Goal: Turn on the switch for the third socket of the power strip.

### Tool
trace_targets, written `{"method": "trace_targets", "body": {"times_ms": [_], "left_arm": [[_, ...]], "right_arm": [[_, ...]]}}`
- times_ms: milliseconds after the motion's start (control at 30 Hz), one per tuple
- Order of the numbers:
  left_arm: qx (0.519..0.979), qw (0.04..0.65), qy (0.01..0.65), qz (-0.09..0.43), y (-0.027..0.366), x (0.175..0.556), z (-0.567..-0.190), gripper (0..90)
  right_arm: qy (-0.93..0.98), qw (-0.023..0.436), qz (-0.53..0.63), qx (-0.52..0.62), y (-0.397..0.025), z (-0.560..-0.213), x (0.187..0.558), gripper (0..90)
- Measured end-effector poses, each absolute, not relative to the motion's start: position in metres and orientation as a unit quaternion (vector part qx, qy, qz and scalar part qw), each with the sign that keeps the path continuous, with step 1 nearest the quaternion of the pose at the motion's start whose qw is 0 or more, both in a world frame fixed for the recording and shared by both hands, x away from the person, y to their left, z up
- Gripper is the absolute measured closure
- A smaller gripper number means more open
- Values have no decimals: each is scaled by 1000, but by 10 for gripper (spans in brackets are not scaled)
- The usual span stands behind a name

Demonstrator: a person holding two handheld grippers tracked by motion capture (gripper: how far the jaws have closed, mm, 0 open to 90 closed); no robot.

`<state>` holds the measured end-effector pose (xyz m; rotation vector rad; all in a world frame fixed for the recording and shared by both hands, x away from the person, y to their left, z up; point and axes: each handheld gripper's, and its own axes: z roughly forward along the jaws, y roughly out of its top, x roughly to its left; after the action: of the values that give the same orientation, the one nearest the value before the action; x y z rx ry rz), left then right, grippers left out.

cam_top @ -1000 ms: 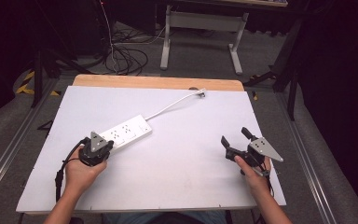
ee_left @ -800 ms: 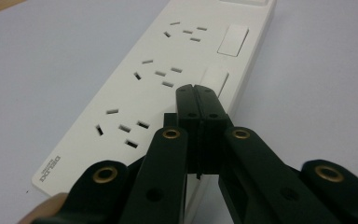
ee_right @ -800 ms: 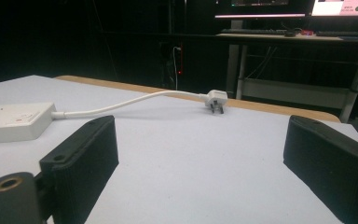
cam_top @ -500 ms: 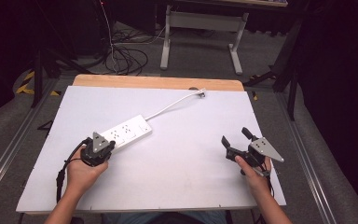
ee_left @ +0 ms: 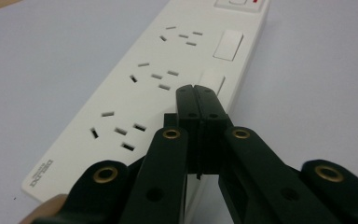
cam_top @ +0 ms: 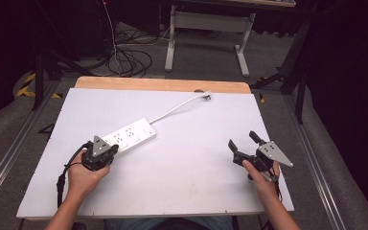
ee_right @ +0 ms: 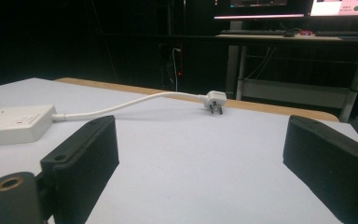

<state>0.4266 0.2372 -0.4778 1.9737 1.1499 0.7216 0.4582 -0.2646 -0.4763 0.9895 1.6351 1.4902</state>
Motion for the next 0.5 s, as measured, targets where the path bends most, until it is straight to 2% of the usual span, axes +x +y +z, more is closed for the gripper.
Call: {"method": "trace_targets", "body": {"times_ms": [500], "left_arm": [[766,361,458,270,240,427,-481,900]], "right_arm": [[631,352,575,383,-265,-476,458,107]]}}
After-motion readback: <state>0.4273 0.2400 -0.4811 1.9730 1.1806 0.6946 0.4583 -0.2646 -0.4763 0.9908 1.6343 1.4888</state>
